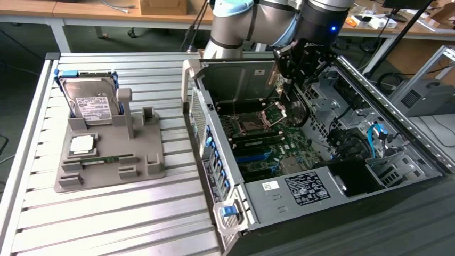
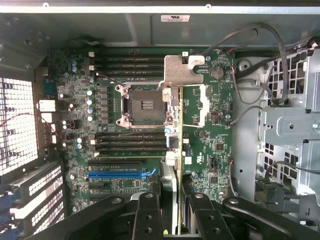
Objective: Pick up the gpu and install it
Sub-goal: 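Pick up the gpu and move the gpu toward the slot, then insert the gpu into the slot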
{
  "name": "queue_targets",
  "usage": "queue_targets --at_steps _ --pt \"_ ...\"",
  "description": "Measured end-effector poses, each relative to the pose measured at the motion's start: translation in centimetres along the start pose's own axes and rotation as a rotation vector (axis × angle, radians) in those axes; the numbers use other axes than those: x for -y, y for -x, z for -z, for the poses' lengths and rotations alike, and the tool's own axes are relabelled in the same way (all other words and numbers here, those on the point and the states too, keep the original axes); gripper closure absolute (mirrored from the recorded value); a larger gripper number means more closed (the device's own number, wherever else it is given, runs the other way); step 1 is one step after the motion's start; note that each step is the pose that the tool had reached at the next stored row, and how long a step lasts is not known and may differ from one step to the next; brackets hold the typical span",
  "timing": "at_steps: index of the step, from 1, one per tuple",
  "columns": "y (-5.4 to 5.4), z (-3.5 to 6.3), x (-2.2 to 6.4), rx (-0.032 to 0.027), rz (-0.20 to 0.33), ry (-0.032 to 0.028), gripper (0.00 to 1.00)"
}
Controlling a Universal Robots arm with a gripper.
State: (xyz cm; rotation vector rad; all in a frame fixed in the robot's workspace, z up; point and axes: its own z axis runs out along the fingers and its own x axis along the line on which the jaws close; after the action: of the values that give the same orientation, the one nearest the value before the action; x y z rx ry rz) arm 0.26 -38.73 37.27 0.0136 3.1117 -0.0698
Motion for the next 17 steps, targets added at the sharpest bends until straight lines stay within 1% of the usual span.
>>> queue_targets --at_steps 8,17 --pt "0.00 0.00 0.00 0.0001 0.003 0.0001 0.73" --pt "0.00 0.00 0.00 0.0032 0.070 0.0021 0.73"
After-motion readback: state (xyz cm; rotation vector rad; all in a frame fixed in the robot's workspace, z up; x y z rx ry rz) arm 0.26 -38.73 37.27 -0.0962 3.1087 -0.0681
